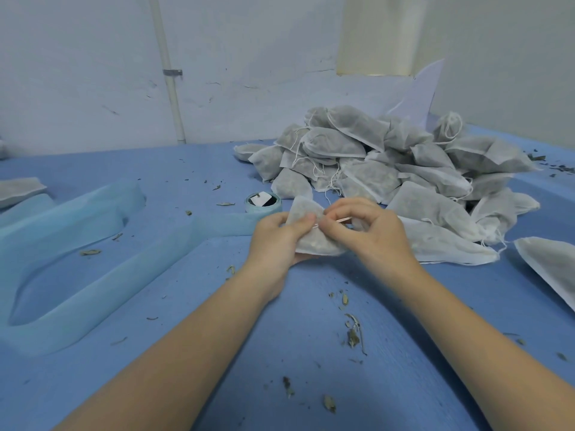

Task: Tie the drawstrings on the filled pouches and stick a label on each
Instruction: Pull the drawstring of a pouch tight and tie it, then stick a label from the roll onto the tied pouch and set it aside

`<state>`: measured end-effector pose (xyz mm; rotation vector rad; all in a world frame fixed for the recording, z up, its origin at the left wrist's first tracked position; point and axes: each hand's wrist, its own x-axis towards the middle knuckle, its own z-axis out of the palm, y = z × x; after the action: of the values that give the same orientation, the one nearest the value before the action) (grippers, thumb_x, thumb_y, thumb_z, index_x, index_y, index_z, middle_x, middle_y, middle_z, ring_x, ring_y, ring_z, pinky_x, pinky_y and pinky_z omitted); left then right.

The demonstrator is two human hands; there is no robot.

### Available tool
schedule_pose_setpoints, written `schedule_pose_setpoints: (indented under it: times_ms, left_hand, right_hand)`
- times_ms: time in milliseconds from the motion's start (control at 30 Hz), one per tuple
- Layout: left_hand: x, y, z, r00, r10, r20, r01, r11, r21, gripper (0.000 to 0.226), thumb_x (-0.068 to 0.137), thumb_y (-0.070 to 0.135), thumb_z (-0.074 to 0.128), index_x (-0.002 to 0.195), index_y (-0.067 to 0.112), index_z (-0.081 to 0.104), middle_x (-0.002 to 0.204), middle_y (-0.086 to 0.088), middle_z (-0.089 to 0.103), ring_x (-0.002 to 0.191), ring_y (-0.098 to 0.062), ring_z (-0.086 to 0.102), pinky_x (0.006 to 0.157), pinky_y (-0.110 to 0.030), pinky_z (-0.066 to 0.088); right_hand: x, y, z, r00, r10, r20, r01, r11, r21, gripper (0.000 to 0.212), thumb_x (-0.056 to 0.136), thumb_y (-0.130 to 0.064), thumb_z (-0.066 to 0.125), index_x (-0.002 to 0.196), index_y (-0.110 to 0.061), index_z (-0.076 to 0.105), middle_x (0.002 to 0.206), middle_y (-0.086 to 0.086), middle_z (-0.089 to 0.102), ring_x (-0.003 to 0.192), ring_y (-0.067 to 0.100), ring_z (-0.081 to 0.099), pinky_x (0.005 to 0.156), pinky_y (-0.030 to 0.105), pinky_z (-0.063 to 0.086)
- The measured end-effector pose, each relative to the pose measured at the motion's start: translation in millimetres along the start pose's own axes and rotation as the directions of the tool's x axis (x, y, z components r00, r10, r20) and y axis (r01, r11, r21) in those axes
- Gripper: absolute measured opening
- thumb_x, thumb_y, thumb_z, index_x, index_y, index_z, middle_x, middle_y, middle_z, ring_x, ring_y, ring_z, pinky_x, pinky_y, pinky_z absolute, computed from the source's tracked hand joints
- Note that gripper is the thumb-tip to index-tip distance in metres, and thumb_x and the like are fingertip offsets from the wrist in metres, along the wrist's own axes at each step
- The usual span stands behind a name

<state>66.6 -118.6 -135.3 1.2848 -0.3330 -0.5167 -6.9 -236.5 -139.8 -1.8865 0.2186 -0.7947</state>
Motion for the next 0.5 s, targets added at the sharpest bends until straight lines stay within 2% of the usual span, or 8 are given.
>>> schedule_pose_setpoints:
  times_ms: [133, 233, 300, 367, 400, 500]
  left_hand:
    - [0, 3, -3, 0.994, 0.094, -0.058, -0.095, 0.995, -0.013, 0.006, 0.088, 0.005, 0.061, 0.093, 0.002, 0.064, 0.082, -0.010, 0.069, 0.072, -0.019, 0.067, 0.074, -0.036, 0.056]
    - [2, 9, -7, 0.980, 0.135, -0.148, -0.137, 0.991, -0.004, 0.006, 0.088, 0.006, 0.062, 0.093, 0.003, 0.063, 0.089, -0.015, 0.068, 0.081, -0.027, 0.066, 0.083, -0.044, 0.053]
    - [8, 14, -15, 0.950, 0.164, -0.264, -0.166, 0.986, 0.014, 0.008, 0.088, 0.010, 0.063, 0.092, 0.004, 0.062, 0.097, -0.019, 0.067, 0.091, -0.031, 0.064, 0.092, -0.050, 0.050]
    - [14, 20, -28, 0.904, 0.190, -0.383, -0.191, 0.981, 0.037, 0.016, 0.088, 0.017, 0.063, 0.097, 0.003, 0.062, 0.105, -0.019, 0.066, 0.097, -0.032, 0.064, 0.092, -0.051, 0.049]
    - [17, 23, -35, 0.880, 0.197, -0.432, -0.206, 0.978, 0.026, 0.020, 0.088, 0.018, 0.063, 0.101, 0.003, 0.061, 0.107, -0.018, 0.066, 0.099, -0.031, 0.064, 0.091, -0.049, 0.051]
    - [26, 29, -58, 0.824, 0.198, -0.531, -0.253, 0.967, -0.033, 0.018, 0.091, 0.021, 0.060, 0.097, 0.003, 0.060, 0.108, -0.018, 0.066, 0.101, -0.030, 0.064, 0.091, -0.046, 0.051]
  right_hand:
    - [3, -5, 0, 0.999, -0.039, 0.005, 0.039, 0.999, 0.004, 0.011, 0.075, -0.019, 0.080, 0.072, -0.028, 0.074, 0.097, -0.011, 0.066, 0.094, -0.003, 0.060, 0.089, 0.012, 0.041]
    - [10, -8, 5, 0.999, -0.038, 0.028, 0.037, 0.999, 0.032, 0.009, 0.081, -0.024, 0.075, 0.084, -0.032, 0.073, 0.099, -0.011, 0.069, 0.097, -0.002, 0.062, 0.087, 0.011, 0.043]
    - [19, -7, 11, 0.997, 0.072, 0.030, -0.076, 0.981, 0.177, 0.011, 0.090, -0.029, 0.065, 0.099, -0.028, 0.070, 0.103, -0.010, 0.069, 0.099, 0.002, 0.063, 0.089, 0.018, 0.049]
    - [29, -3, 21, 0.972, 0.230, 0.042, -0.231, 0.916, 0.327, 0.021, 0.098, -0.026, 0.052, 0.112, -0.018, 0.065, 0.105, -0.001, 0.067, 0.094, 0.010, 0.065, 0.090, 0.026, 0.053]
    - [33, 1, 26, 0.961, 0.270, 0.057, -0.275, 0.915, 0.297, 0.024, 0.100, -0.021, 0.049, 0.118, -0.014, 0.062, 0.106, 0.001, 0.067, 0.092, 0.012, 0.065, 0.092, 0.029, 0.053]
    - [40, 13, 42, 0.960, 0.243, 0.139, -0.226, 0.966, -0.129, 0.038, 0.097, -0.013, 0.052, 0.135, -0.018, 0.053, 0.120, -0.003, 0.063, 0.101, 0.011, 0.062, 0.100, 0.032, 0.046]
